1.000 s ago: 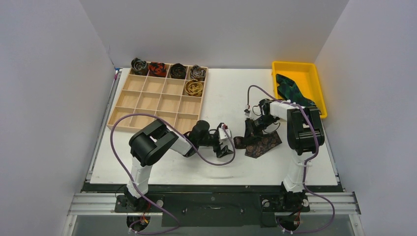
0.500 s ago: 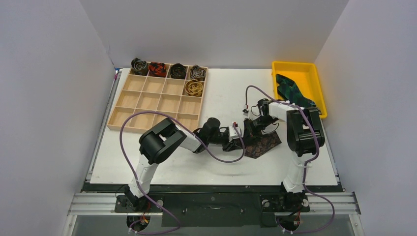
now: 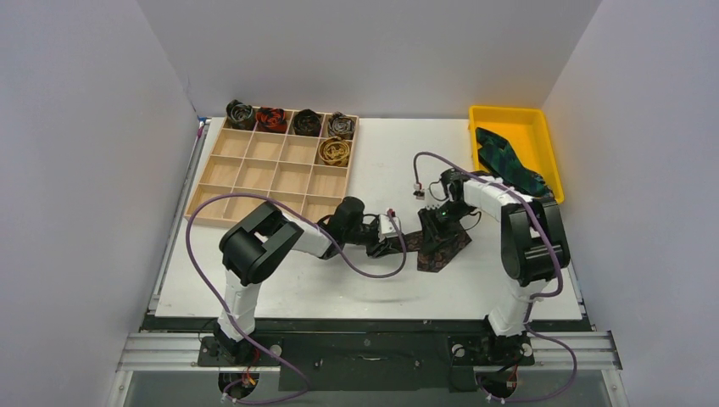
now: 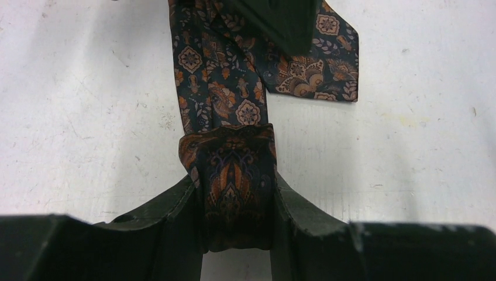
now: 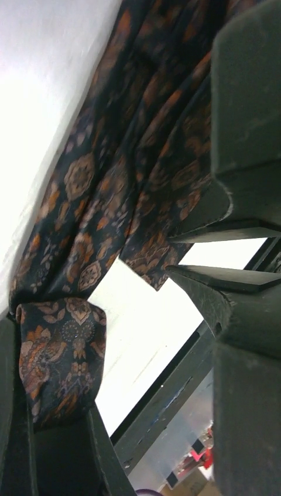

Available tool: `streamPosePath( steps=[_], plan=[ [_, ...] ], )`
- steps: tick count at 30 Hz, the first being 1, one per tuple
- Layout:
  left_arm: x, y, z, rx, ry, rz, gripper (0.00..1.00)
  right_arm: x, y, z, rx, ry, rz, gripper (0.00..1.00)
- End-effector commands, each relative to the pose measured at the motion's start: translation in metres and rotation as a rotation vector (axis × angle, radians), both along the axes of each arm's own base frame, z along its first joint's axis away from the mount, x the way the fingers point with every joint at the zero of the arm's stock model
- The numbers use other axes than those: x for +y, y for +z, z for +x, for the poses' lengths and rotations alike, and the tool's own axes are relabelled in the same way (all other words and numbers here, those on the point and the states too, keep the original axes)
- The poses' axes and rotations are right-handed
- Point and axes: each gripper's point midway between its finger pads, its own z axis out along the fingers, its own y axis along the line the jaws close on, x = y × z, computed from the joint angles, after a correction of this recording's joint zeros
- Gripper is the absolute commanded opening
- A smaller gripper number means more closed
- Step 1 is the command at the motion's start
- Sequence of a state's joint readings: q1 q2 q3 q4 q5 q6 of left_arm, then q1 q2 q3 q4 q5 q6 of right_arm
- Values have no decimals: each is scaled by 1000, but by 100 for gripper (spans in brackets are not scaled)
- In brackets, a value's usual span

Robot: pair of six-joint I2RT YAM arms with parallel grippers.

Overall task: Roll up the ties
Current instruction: Roll the tie at the center of the board.

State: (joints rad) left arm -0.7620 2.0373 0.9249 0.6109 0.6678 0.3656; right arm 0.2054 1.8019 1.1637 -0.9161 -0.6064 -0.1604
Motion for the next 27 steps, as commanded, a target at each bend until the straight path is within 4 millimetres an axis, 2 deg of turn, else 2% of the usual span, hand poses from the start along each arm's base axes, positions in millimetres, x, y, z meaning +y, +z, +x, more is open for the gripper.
streamPosePath(
  steps=[1,3,5,7,8,9,11,12,13,14,17,19,21,23,25,27],
  plan=[
    [43,-71,-28,156,10,251,6,13,-25,-19,85,47,-37,17],
    [44,-72,-28,148,-4,259,5,11,-40,-15,86,24,-80,16],
    [47,-74,-30,143,-17,273,5,0,-50,-4,87,-34,-122,16],
    [52,-76,-32,131,-38,291,5,-21,-49,10,70,-122,-155,16],
    [55,-78,-34,125,-47,297,5,-39,-48,17,61,-179,-177,16],
    [56,-78,-35,132,-53,297,5,-47,-41,22,32,-205,-184,16],
    [55,-79,-36,134,-71,306,5,-82,-30,32,0,-328,-189,16],
    [56,-81,-37,136,-81,317,5,-90,-25,34,-8,-367,-189,16],
    [55,-82,-36,135,-84,320,5,-108,-17,37,-29,-432,-188,16],
    [56,-84,-36,138,-91,329,5,-119,-12,37,-43,-461,-195,17],
    [57,-85,-36,132,-114,342,5,-176,10,39,-124,-621,-251,18],
    [57,-85,-38,132,-127,345,5,-200,24,37,-166,-654,-278,19],
    [58,-85,-39,133,-137,348,5,-207,39,37,-222,-625,-292,22],
    [58,-86,-41,135,-145,350,5,-202,52,40,-266,-582,-265,26],
    [59,-86,-41,134,-149,350,5,-186,58,40,-259,-518,-227,29],
    [59,-86,-43,137,-154,352,5,-159,62,44,-262,-432,-184,30]
  ],
)
